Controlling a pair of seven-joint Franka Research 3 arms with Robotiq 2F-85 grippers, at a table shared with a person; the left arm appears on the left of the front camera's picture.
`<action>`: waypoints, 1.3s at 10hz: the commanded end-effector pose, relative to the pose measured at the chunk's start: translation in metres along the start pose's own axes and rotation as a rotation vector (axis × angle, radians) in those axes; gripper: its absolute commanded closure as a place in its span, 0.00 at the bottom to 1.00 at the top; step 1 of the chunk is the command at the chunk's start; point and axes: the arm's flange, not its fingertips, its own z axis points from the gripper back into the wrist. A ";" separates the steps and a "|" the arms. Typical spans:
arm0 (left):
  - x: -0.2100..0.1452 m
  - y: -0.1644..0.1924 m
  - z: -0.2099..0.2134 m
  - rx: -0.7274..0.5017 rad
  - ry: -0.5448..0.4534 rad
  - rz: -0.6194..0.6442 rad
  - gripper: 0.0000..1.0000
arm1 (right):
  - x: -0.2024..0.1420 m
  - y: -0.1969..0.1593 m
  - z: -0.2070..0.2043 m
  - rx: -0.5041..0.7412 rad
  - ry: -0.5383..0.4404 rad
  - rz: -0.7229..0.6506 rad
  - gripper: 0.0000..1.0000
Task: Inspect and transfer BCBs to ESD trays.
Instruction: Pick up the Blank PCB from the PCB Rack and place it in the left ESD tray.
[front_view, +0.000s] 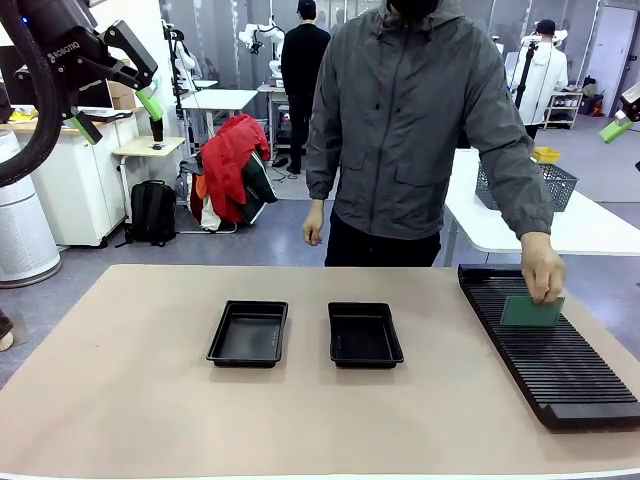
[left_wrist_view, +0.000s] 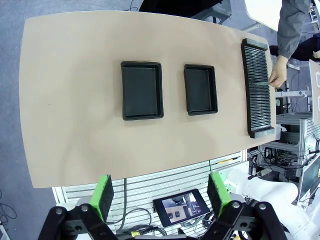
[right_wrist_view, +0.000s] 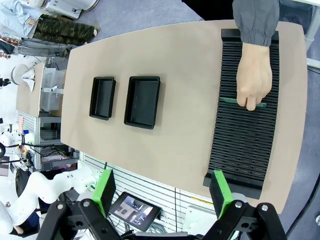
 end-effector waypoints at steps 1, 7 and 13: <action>0.000 0.001 -0.001 -0.001 0.003 0.003 0.00 | 0.000 0.001 -0.001 0.000 0.001 -0.004 0.00; 0.000 0.001 -0.001 -0.001 0.003 0.003 0.00 | 0.000 0.001 -0.001 0.000 0.001 -0.004 0.00; 0.000 0.001 -0.001 -0.001 0.003 0.003 0.00 | 0.000 0.001 -0.001 0.000 0.001 -0.004 0.00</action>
